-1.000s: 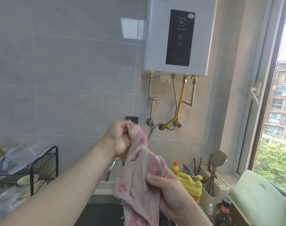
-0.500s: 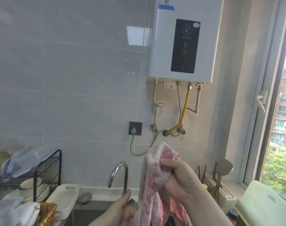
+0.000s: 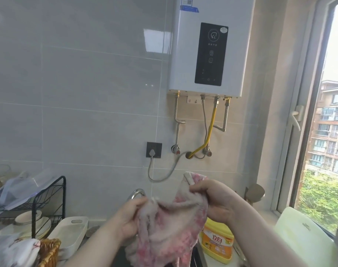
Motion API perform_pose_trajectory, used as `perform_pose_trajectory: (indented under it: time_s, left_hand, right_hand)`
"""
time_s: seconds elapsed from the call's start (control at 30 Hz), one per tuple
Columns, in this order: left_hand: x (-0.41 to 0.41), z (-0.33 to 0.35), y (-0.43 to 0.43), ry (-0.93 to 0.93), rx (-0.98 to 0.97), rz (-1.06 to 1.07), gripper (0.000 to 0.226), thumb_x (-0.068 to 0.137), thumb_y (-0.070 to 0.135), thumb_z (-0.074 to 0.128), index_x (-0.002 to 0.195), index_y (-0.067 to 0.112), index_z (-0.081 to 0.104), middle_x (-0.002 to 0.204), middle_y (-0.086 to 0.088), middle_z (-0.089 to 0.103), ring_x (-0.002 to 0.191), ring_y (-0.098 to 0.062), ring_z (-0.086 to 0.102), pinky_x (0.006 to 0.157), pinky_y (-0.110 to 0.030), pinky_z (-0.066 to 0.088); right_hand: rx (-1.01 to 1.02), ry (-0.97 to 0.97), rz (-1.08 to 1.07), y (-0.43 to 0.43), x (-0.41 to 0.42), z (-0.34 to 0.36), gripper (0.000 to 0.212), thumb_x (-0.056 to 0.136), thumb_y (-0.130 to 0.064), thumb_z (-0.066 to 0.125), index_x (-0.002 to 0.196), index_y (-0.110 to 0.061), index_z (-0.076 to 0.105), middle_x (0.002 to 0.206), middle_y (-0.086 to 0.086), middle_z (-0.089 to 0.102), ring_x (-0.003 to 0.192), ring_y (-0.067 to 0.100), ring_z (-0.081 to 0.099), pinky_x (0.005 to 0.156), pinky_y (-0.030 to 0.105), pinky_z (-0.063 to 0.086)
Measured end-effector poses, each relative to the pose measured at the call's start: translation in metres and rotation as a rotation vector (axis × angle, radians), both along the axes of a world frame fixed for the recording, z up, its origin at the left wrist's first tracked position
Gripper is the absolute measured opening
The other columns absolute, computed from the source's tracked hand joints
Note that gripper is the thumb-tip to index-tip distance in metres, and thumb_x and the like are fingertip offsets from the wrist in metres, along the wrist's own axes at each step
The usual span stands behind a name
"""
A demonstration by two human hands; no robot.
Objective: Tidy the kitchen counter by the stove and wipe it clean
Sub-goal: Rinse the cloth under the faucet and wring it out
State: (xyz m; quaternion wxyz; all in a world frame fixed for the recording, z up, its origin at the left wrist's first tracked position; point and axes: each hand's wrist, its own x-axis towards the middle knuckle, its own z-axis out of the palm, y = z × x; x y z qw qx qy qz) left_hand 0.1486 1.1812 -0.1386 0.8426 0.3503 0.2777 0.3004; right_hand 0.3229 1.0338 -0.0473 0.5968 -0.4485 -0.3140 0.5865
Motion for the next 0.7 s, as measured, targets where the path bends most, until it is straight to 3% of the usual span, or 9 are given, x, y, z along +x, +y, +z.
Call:
perform_pose_trajectory:
  time_s: [0.1, 0.17, 0.23, 0.3, 0.37, 0.43, 0.57, 0.63, 0.7]
  left_hand:
    - [-0.004, 0.016, 0.015, -0.225, 0.103, 0.218, 0.016, 0.096, 0.015, 0.051, 0.102, 0.004, 0.062, 0.09, -0.015, 0.065, 0.077, -0.024, 0.067, 0.071, -0.039, 0.06]
    - [-0.008, 0.025, 0.015, -0.269, 0.095, 0.232, 0.03, 0.1, 0.027, 0.046, 0.097, 0.002, 0.064, 0.084, -0.018, 0.07, 0.073, -0.028, 0.071, 0.071, -0.042, 0.056]
    - [-0.007, 0.033, 0.011, -0.204, 0.014, 0.137, 0.052, 0.101, 0.042, 0.039, 0.092, -0.003, 0.064, 0.083, -0.026, 0.07, 0.072, -0.036, 0.071, 0.072, -0.045, 0.052]
    - [-0.003, 0.032, 0.006, -0.012, -0.031, 0.003, 0.069, 0.102, 0.046, 0.034, 0.08, -0.011, 0.067, 0.083, -0.03, 0.068, 0.07, -0.04, 0.07, 0.074, -0.048, 0.053]
    - [0.003, 0.028, 0.004, 0.145, -0.009, -0.177, 0.061, 0.102, 0.036, 0.043, 0.073, -0.011, 0.067, 0.083, -0.028, 0.067, 0.073, -0.038, 0.069, 0.086, -0.049, 0.052]
    - [0.006, 0.034, -0.008, 0.182, 0.097, -0.328, 0.016, 0.092, 0.008, 0.061, 0.098, -0.006, 0.063, 0.102, -0.027, 0.068, 0.087, -0.036, 0.068, 0.096, -0.051, 0.049]
    - [0.009, 0.039, -0.005, 0.098, 0.299, -0.27, 0.078, 0.064, -0.022, 0.067, 0.132, 0.012, 0.048, 0.13, -0.018, 0.057, 0.095, -0.032, 0.066, 0.076, -0.042, 0.057]
    - [0.012, 0.043, -0.007, 0.141, 0.364, -0.325, 0.08, 0.06, -0.02, 0.056, 0.132, 0.014, 0.047, 0.119, -0.018, 0.06, 0.091, -0.029, 0.062, 0.078, -0.042, 0.054]
    - [0.015, 0.05, -0.013, 0.23, 0.374, -0.28, 0.053, 0.066, -0.007, 0.066, 0.116, 0.01, 0.057, 0.096, -0.012, 0.066, 0.078, -0.023, 0.06, 0.07, -0.038, 0.056]
  right_hand:
    - [-0.034, -0.076, 0.003, -0.003, 0.012, 0.008, 0.028, 0.084, 0.009, 0.044, 0.104, 0.005, 0.063, 0.098, 0.027, 0.068, 0.085, 0.036, 0.07, 0.081, 0.046, 0.058]
    - [-0.011, -0.082, -0.017, -0.004, 0.019, 0.013, 0.025, 0.083, 0.009, 0.044, 0.1, -0.001, 0.059, 0.088, 0.024, 0.066, 0.075, 0.035, 0.069, 0.073, 0.045, 0.06]
    - [0.012, -0.07, -0.048, -0.003, 0.025, 0.017, 0.017, 0.083, 0.007, 0.045, 0.087, -0.003, 0.057, 0.08, 0.021, 0.063, 0.07, 0.034, 0.068, 0.068, 0.043, 0.059]
    - [0.01, -0.087, -0.042, -0.001, 0.028, 0.021, 0.01, 0.081, 0.002, 0.049, 0.082, -0.003, 0.058, 0.078, 0.017, 0.06, 0.071, 0.033, 0.063, 0.075, 0.041, 0.055]
    - [-0.017, -0.128, -0.057, 0.003, 0.031, 0.025, 0.011, 0.081, -0.005, 0.051, 0.082, -0.001, 0.062, 0.077, 0.016, 0.06, 0.071, 0.03, 0.06, 0.077, 0.039, 0.05]
    - [-0.038, -0.179, -0.089, 0.004, 0.033, 0.031, 0.017, 0.083, -0.008, 0.049, 0.076, -0.002, 0.064, 0.073, 0.014, 0.06, 0.065, 0.028, 0.06, 0.071, 0.036, 0.049]
    - [-0.078, -0.226, -0.14, 0.002, 0.037, 0.042, 0.022, 0.087, -0.011, 0.047, 0.075, -0.002, 0.063, 0.069, 0.012, 0.06, 0.057, 0.025, 0.061, 0.061, 0.031, 0.05]
    - [-0.09, -0.243, -0.161, 0.002, 0.041, 0.047, 0.019, 0.089, -0.016, 0.05, 0.076, -0.006, 0.06, 0.068, 0.01, 0.059, 0.055, 0.023, 0.058, 0.059, 0.029, 0.048]
    - [-0.069, -0.242, -0.171, 0.005, 0.043, 0.051, 0.019, 0.088, -0.024, 0.057, 0.074, -0.01, 0.057, 0.068, 0.007, 0.057, 0.057, 0.022, 0.056, 0.058, 0.028, 0.046]
